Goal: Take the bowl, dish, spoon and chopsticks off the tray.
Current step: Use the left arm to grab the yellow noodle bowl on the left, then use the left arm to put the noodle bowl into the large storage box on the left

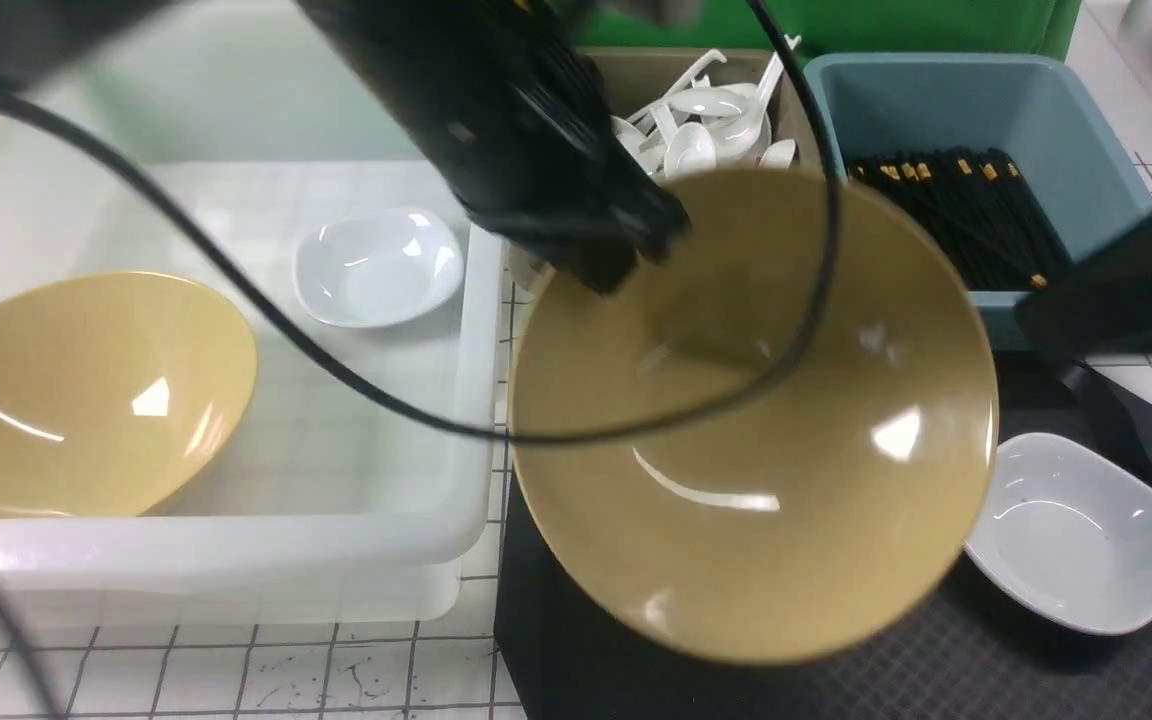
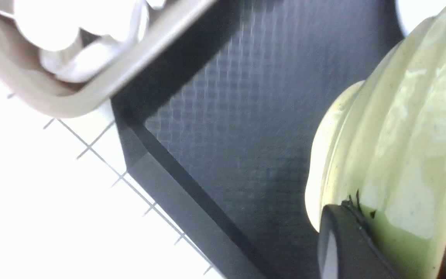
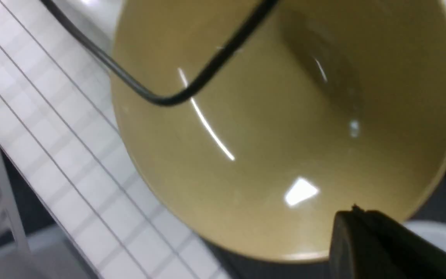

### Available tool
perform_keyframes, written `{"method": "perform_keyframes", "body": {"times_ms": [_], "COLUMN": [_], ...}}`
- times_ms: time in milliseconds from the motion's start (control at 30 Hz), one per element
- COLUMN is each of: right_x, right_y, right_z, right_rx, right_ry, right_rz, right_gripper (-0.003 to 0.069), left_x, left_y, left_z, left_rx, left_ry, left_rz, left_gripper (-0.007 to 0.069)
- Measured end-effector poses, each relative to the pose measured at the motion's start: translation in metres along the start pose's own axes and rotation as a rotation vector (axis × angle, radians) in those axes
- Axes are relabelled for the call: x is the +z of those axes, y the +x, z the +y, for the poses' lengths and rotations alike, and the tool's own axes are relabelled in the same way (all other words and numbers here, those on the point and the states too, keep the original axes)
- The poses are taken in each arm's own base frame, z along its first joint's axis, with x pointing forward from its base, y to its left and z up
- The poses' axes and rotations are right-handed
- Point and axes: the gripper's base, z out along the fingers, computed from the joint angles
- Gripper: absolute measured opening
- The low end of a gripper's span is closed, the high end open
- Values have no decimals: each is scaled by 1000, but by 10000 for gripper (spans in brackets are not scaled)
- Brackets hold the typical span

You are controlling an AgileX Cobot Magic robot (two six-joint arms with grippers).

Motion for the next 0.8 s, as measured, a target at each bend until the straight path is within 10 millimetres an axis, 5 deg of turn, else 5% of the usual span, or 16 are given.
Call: {"method": "perform_keyframes", "body": {"times_ms": [233,367,633,800], "right_x": [-18,-16,2,13], "right_y": [-14,-15,-21,-24], "right_z": [4,3,-3,-6], "right_rx": [-29,-51,-66,-65], "right_ry": [-9,-7,-11,-17], "right_rz": [-93,-96,-68,-40], "right_gripper": [44,47,47,47], "left_x": [-87,-125,-124,-102], "left_y": [49,114,201,215], "left_z": [70,116,177,199], "left_rx": [-281,-531,-931,-998], "left_ry": [-119,-304,-497,-499], "left_rz": [-177,-221,-301,-280], "left_gripper": [5,5,5,5]}}
